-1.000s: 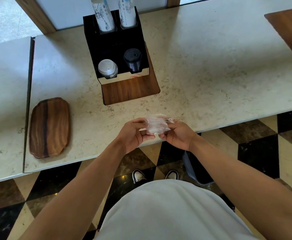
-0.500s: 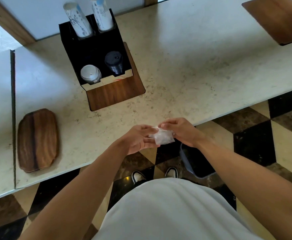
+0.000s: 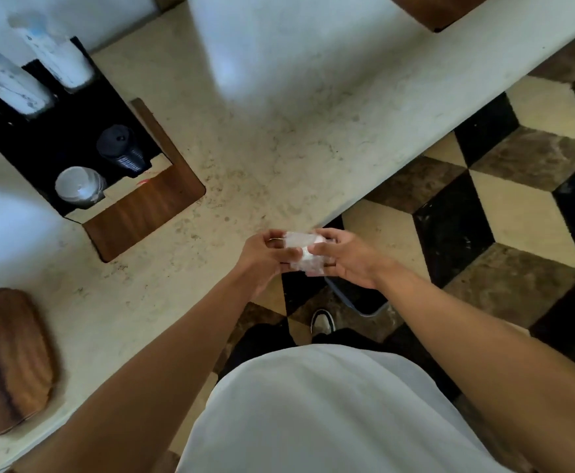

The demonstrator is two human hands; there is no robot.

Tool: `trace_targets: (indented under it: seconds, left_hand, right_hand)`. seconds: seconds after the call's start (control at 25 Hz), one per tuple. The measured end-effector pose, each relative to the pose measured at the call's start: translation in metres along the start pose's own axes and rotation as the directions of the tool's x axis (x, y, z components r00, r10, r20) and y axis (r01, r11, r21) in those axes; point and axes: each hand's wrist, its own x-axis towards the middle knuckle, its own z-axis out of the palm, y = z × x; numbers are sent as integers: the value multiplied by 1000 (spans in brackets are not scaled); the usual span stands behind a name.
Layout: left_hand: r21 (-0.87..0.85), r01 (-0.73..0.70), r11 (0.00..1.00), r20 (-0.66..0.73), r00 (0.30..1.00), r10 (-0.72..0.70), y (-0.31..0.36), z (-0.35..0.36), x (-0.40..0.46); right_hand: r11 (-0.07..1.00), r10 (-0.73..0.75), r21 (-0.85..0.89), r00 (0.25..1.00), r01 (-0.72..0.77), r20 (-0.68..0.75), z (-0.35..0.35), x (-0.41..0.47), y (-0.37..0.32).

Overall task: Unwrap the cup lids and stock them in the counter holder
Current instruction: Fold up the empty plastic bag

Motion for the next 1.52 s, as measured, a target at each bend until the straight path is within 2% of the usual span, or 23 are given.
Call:
trace_targets:
  seconds: [0.16, 0.28, 0.32, 0.4, 0.52, 0.64, 0.76, 0.92, 0.96, 1.08, 1.32, 1.52]
  left_hand:
    - [90, 130, 988, 111, 984, -139, -6, 40, 23]
    - [130, 247, 960, 167, 949, -267, -15, 62, 49]
    - [191, 269, 944, 177, 937, -303, -22, 69, 58]
    - [311, 269, 911, 193, 921, -338, -33, 80, 75]
    - [442, 224, 869, 155, 935, -320, -52, 93, 97]
    - [492, 217, 843, 145, 934, -325, -80, 107, 127]
    - [544, 243, 803, 78, 938, -337, -123, 118, 165]
    - [615, 240, 751, 29, 945, -326, -189, 142, 222]
    - [622, 244, 744, 12, 947, -320, -207, 148, 241]
    - [644, 244, 725, -23, 954, -300, -264, 160, 309]
    - [704, 212, 678, -51, 967, -250, -350, 180, 426]
    - [862, 153, 484, -35, 969, -245, -395, 183, 483]
  right_hand:
    - [989, -26, 136, 982, 52, -188, -30, -24, 16]
    - [976, 4, 200, 916, 83, -401, -44, -36, 34]
    - [967, 26, 237, 880, 99, -475, -48, -41, 43]
    - [944, 68, 303, 818, 134, -571, -53, -42, 61]
    - [895, 141, 408, 751, 182, -645, -57, -35, 85]
    - [825, 212, 511, 706, 242, -676, -68, -24, 108]
    - [776, 264, 578, 702, 253, -661, -95, -3, 143]
    - [791, 395, 579, 560, 195, -728, -144, 43, 197]
    - [803, 400, 569, 548, 178, -735, -160, 59, 212]
    - [834, 374, 539, 600, 116, -708, -209, 116, 260]
    - [923, 334, 386, 523, -10, -785, -296, 218, 327]
    - [892, 428, 435, 544, -125, -721, -332, 269, 374]
